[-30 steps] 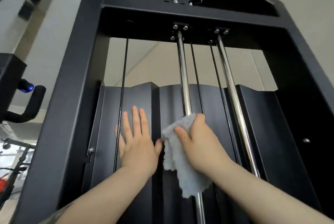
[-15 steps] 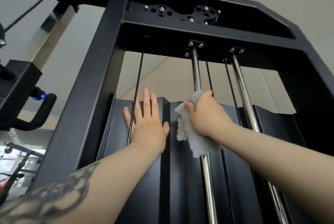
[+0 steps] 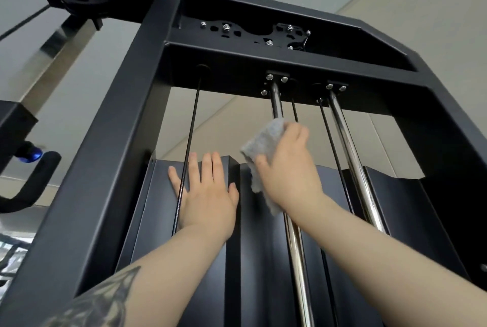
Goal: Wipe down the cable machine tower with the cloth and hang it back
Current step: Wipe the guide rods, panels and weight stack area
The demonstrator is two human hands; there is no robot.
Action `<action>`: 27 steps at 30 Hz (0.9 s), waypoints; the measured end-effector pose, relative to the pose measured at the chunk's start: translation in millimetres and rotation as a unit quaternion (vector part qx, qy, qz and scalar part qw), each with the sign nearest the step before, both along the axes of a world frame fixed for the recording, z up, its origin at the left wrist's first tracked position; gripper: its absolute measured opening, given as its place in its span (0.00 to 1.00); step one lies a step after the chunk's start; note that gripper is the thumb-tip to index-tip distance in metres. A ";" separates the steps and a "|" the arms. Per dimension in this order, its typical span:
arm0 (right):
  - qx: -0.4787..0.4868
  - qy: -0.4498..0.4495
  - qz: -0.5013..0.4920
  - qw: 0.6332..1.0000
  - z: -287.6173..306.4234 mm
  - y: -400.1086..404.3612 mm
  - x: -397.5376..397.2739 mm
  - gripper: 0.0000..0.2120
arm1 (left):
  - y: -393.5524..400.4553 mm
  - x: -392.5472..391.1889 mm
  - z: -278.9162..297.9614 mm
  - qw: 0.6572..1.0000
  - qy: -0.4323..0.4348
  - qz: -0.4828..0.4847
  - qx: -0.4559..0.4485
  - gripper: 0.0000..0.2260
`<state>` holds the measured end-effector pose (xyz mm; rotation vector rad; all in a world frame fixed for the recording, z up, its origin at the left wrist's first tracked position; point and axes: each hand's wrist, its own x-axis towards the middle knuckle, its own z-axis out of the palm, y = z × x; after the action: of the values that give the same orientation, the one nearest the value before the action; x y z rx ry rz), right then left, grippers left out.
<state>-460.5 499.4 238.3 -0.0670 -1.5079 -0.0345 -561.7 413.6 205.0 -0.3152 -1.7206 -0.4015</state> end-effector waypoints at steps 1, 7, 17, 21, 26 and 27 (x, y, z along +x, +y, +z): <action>0.007 -0.001 -0.042 0.999 -6.7 2.1 -2.0 0.28 | 0.1 0.6 -0.6 1.000 0.002 -0.004 0.004 0.30; -0.026 -0.059 -0.139 0.988 73.6 -10.0 13.2 0.34 | -0.1 -0.1 -1.1 1.000 0.012 -0.012 0.003 0.28; -0.119 -0.062 -0.060 0.989 85.1 -8.2 -0.6 0.31 | -2.4 1.1 -0.9 1.000 0.011 -0.013 -0.001 0.28; -0.208 -0.132 0.020 0.969 119.0 -21.1 12.9 0.28 | -1.5 -1.0 -1.8 1.000 0.022 -0.009 -0.002 0.29; -0.201 -0.118 -0.014 0.972 105.1 -12.3 6.7 0.43 | -1.4 -2.6 -3.9 0.999 0.029 -0.019 -0.004 0.29; -0.200 -0.113 -0.044 0.972 98.2 -3.5 0.9 0.41 | -2.0 -2.4 -3.9 0.999 0.029 -0.027 -0.003 0.29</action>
<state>-459.6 495.9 336.4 -0.4666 -1.7203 0.1979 -564.1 411.6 201.1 -0.3758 -1.6593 -0.4221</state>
